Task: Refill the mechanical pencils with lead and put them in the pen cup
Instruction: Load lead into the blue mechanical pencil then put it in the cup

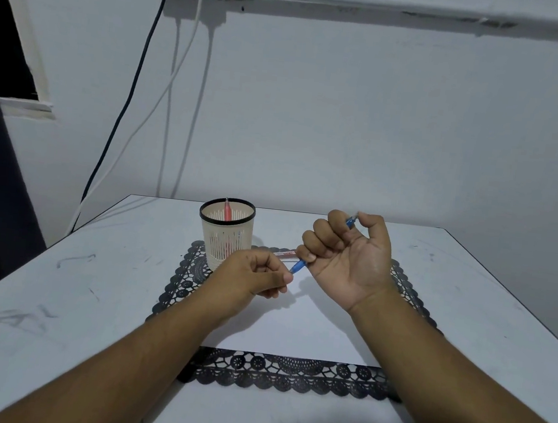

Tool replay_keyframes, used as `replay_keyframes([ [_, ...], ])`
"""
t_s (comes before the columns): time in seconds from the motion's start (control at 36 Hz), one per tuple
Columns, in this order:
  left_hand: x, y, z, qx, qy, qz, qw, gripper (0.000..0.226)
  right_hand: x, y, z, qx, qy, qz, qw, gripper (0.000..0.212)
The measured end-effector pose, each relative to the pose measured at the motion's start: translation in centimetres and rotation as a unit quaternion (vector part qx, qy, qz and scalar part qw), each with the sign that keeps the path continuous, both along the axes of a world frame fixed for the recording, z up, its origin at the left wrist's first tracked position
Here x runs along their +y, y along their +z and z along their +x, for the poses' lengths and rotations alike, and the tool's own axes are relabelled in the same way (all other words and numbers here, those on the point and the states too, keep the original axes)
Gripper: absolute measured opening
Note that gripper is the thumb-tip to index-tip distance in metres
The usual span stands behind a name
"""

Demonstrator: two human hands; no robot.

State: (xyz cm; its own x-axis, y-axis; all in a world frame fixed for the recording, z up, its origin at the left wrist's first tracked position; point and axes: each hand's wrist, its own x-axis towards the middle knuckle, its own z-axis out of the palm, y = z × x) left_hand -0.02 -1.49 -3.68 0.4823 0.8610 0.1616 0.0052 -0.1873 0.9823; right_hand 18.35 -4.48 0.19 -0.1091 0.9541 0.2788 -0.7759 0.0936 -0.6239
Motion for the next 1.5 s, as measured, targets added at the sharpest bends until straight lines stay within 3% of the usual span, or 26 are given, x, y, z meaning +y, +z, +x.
replay_keyframes([
  [0.69, 0.07, -0.01, 0.24, -0.006, 0.005, 0.01, 1.0, 0.011, 0.28, 0.03, 0.34, 0.036, 0.007, -0.024, 0.999, 0.036],
  [1.33, -0.25, 0.06, 0.22, 0.011, 0.008, 0.019, 1.0, 0.009, 0.28, -0.2, 0.33, -0.004, 0.004, -0.007, 1.0, 0.032],
  [1.5, -0.03, -0.06, 0.18, 0.005, 0.008, 0.021, 1.0, 0.012, 0.18, -0.31, 0.2, 0.035, 0.0, -0.028, 0.999, 0.041],
])
